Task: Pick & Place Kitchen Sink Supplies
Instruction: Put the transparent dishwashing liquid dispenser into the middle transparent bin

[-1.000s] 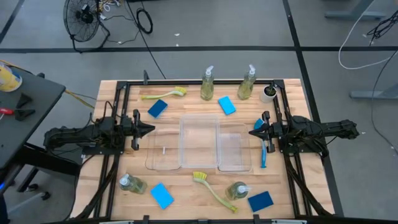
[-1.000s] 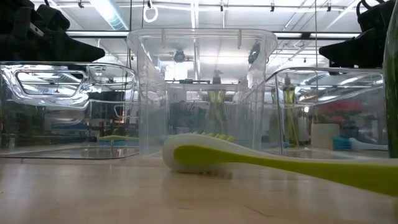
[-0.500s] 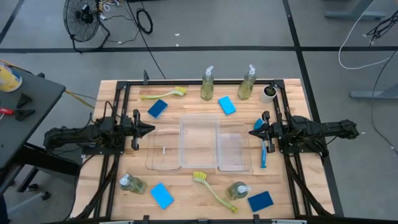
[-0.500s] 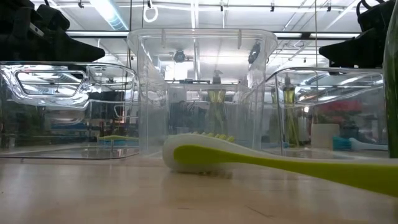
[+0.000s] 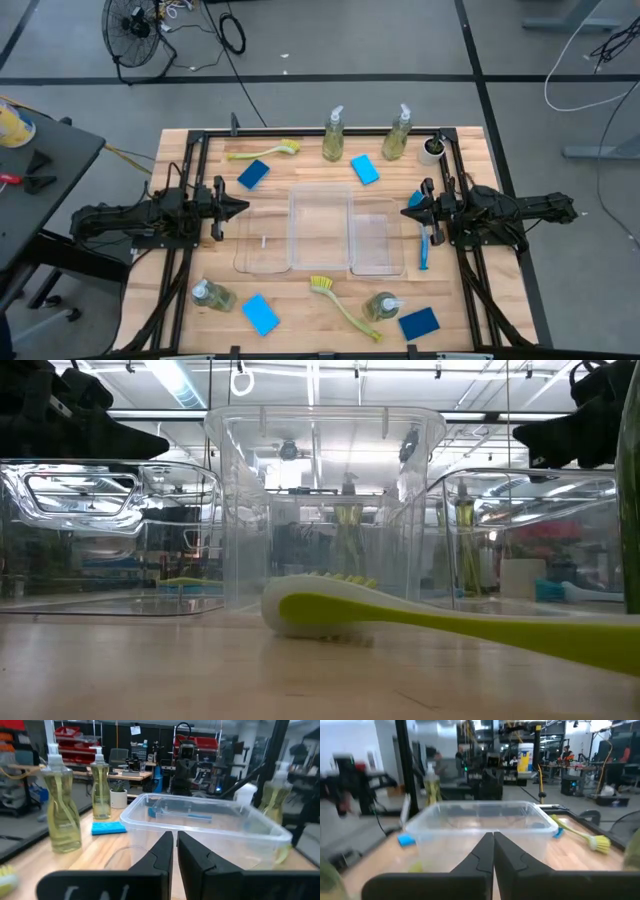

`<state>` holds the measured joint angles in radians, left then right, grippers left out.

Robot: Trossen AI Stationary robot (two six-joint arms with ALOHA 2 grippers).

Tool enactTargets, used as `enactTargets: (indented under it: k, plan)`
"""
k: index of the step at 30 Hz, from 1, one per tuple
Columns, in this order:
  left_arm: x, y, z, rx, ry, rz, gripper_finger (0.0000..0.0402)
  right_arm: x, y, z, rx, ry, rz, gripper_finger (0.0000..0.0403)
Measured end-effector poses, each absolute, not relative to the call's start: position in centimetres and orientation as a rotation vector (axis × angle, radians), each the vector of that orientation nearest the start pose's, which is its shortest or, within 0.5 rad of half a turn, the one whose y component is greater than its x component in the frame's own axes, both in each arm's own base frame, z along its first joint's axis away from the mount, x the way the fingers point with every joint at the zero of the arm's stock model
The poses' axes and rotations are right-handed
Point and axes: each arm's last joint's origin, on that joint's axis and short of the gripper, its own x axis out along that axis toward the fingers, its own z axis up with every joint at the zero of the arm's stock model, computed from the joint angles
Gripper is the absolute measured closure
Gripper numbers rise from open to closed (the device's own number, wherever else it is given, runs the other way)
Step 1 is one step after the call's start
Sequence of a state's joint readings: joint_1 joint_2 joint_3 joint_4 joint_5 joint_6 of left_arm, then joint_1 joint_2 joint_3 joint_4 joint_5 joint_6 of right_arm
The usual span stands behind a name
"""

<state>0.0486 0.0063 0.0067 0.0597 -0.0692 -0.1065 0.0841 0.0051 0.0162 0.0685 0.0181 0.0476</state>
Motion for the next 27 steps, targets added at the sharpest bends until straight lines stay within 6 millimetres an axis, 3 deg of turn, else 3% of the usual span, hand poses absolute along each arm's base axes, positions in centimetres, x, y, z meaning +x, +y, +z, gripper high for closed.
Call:
enactTargets:
  k: [12, 19, 27]
  plan:
    - [9.3, 0.6, 19.4, -0.354, -0.315, 0.044, 0.0374, 9.2, 0.4, 19.8, 0.327, -0.320, 0.016, 0.0392]
    - [8.6, 0.5, 21.7, -0.371, -0.330, 0.013, 0.0396, 8.9, 0.1, 20.4, 0.385, -0.401, -0.069, 0.0399]
    - [6.5, 0.4, 25.7, -0.375, -0.187, 0.036, 0.0399, 8.3, 0.1, 22.3, 0.355, -0.429, -0.072, 0.0401]
